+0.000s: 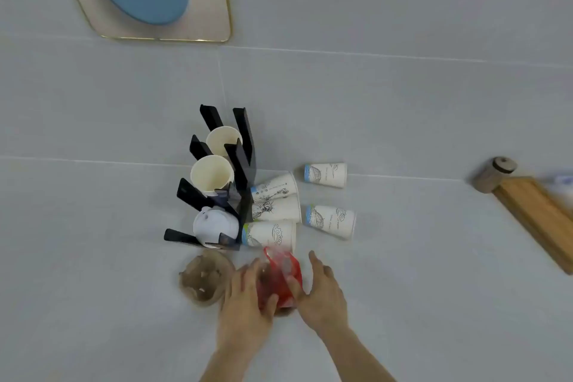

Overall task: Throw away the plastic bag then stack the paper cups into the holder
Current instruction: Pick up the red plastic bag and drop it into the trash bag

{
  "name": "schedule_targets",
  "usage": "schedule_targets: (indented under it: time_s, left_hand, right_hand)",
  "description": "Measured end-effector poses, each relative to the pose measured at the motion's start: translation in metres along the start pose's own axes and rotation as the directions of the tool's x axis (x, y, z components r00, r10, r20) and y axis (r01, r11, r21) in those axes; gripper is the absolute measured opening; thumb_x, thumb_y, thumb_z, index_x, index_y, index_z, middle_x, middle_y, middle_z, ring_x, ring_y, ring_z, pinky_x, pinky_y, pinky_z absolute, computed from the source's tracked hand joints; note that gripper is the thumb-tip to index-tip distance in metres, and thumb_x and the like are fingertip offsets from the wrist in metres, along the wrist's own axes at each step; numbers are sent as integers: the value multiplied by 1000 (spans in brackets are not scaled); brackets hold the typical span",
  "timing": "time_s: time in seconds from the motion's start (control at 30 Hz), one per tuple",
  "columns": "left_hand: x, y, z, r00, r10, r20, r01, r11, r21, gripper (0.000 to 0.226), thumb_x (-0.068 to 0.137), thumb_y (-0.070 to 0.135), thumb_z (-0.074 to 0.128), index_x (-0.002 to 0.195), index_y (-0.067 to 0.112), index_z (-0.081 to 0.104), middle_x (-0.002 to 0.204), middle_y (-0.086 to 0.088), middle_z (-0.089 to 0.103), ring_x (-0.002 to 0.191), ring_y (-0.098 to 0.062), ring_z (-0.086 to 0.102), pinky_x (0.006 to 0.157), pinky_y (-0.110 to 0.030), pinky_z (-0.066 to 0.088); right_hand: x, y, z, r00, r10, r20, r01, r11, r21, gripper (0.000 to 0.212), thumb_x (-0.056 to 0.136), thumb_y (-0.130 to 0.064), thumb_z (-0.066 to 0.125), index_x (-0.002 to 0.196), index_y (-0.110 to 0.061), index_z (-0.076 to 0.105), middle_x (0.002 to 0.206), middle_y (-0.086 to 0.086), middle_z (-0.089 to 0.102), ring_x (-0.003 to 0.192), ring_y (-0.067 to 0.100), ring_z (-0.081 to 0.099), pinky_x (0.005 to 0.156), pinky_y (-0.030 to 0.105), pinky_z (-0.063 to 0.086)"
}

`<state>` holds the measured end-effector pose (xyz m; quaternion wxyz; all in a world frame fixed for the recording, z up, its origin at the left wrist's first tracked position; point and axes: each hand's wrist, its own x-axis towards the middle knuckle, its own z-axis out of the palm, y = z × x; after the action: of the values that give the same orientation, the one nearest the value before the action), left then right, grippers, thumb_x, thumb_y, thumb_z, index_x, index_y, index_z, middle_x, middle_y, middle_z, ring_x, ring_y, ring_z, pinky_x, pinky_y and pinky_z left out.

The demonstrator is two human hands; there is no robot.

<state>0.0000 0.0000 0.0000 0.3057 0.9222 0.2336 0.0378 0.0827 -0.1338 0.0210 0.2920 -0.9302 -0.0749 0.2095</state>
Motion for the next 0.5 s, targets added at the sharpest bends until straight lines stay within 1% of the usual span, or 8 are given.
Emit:
schedule_targets:
  time_s: [0.1,0.17,0.2,0.27,0.33,0.4,0.5]
  left_hand:
    - [1,-4,4,994,-96,43,99,991,-86,73,82,33,67,146,36,31,153,4,33,139,-24,38,105,-43,45]
    - [3,-6,9,979,-186,85,197,971,-137,77,85,26,68,150,32,27,155,-1,28,138,-29,41,104,-43,45]
    - [4,-7,12,971,-218,99,232,958,-166,76,86,22,68,150,30,28,154,-4,30,136,-30,44,103,-41,45]
    - [7,-6,13,960,-246,134,273,930,-246,69,86,13,67,146,30,37,145,-4,44,126,-26,55,98,-34,45]
    - [9,-7,14,950,-267,159,304,906,-294,61,84,7,65,137,30,47,133,1,56,118,-19,60,92,-26,44]
    - [10,-9,12,950,-274,150,309,895,-321,57,82,6,65,131,30,51,126,5,61,111,-15,62,90,-26,47]
    - [12,-9,4,965,-240,105,262,905,-336,58,79,8,68,125,37,51,120,13,63,98,-8,66,89,-32,54]
  right_hand:
    - [8,-2,16,993,110,39,-115,978,174,81,93,-58,58,160,-27,25,148,5,54,133,26,56,109,41,46]
    - [11,-2,25,982,172,84,-188,949,252,77,93,-49,64,158,-25,31,139,7,63,129,28,60,106,39,47]
    - [10,-2,28,975,200,99,-220,934,281,73,93,-44,67,156,-25,36,133,7,68,124,29,63,103,38,48]
    - [12,-1,33,964,247,99,-266,907,326,59,91,-36,69,145,-25,49,118,6,73,110,30,70,96,38,54]
    - [14,5,39,950,289,114,-311,874,373,46,87,-32,72,131,-23,61,104,2,75,96,31,74,90,45,60]
    - [18,13,43,939,311,147,-344,834,432,37,84,-25,74,119,-18,66,98,3,74,90,31,74,83,51,63]
    - [18,19,41,933,320,163,-354,743,568,23,86,-8,73,109,-10,72,97,9,79,89,30,77,80,54,65]
